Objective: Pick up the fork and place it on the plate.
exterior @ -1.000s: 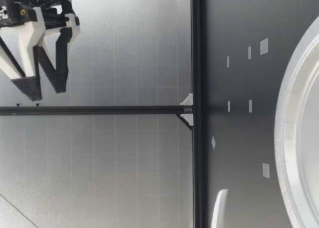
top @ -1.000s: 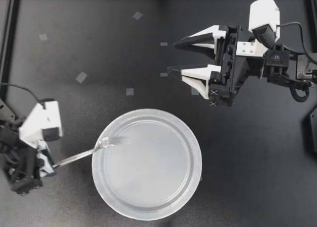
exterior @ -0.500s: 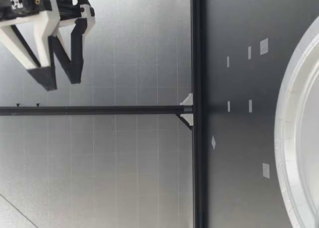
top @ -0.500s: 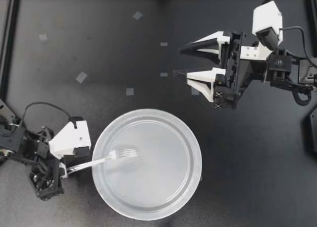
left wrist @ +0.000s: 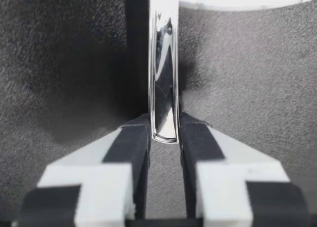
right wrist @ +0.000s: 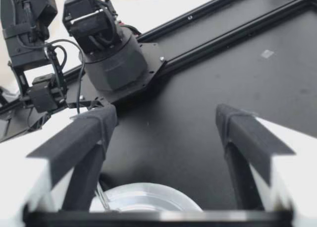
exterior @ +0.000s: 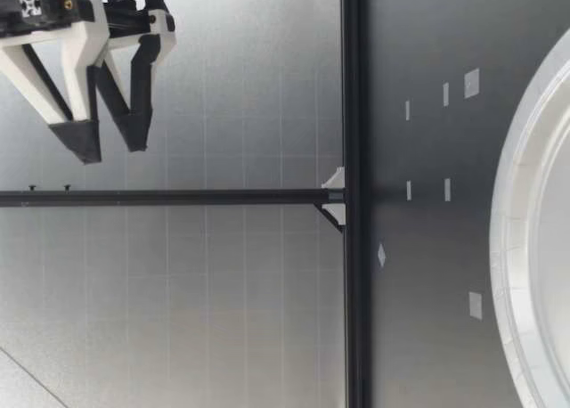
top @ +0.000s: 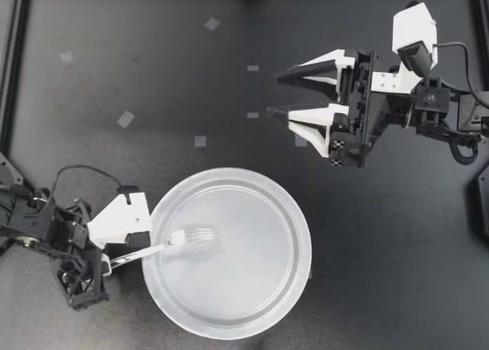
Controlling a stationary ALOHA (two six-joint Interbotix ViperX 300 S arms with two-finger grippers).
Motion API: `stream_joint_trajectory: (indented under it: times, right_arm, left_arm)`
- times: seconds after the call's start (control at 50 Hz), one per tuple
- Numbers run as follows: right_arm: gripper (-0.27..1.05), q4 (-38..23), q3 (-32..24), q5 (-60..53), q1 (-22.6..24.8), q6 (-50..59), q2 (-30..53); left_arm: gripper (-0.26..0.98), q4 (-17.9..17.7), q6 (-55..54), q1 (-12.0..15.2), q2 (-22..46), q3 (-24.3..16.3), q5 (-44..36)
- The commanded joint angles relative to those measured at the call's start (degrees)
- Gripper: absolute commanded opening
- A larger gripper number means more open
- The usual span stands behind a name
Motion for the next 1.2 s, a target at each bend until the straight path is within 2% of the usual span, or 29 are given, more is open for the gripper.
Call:
stream_joint_trajectory:
  times: [0.0,0.14,0.22,0.34,0.4,0.54,0.66,1.04,1.1,1.18]
  right_arm:
    - [0.79,0.09,-0.7,-0.62,-0.35,0.18,-0.44]
    - [0.79,0.09,-0.79,-1.14,-0.35,0.18,-0.35]
    - [0.79,0.09,-0.79,-1.14,-0.26,0.18,-0.35]
    - [0.79,0.09,-0.7,-1.14,-0.35,0.18,-0.62]
    - [0.79,0.09,-0.7,-1.14,-0.26,0.26,-0.62]
    - [0.79,0.0,-0.62,-1.14,-0.26,0.79,-0.7]
    - [0.79,-0.09,-0.62,-1.05,-0.26,1.23,-0.79]
    - [0.78,-0.44,-0.62,-1.32,-0.26,1.14,-1.49]
    - [0.77,-1.05,-0.62,-1.58,-0.26,1.05,-2.37]
    - [0.72,-3.16,-0.44,-1.93,-0.26,0.7,-3.69]
  left_arm:
    - [-0.03,0.0,0.0,-0.18,-1.23,-1.67,0.26]
    - [0.09,0.0,0.79,-0.26,-1.85,-2.55,0.97]
    - [0.27,0.0,1.14,-0.18,-2.11,-2.37,0.97]
    - [0.67,0.0,0.62,-0.18,-1.49,-2.02,1.49]
    - [0.77,0.0,0.62,-0.18,-0.97,-2.2,2.02]
    - [0.7,0.0,0.7,-0.18,-0.26,-2.46,3.16]
    - [0.7,-0.09,0.79,-0.18,-1.14,-2.81,3.08]
    - [0.7,0.18,1.32,-0.18,-10.46,-3.96,1.32]
    - [0.69,1.41,2.2,-0.18,-12.66,-5.01,-0.35]
    - [0.68,5.54,3.34,0.09,-15.91,-6.5,-4.22]
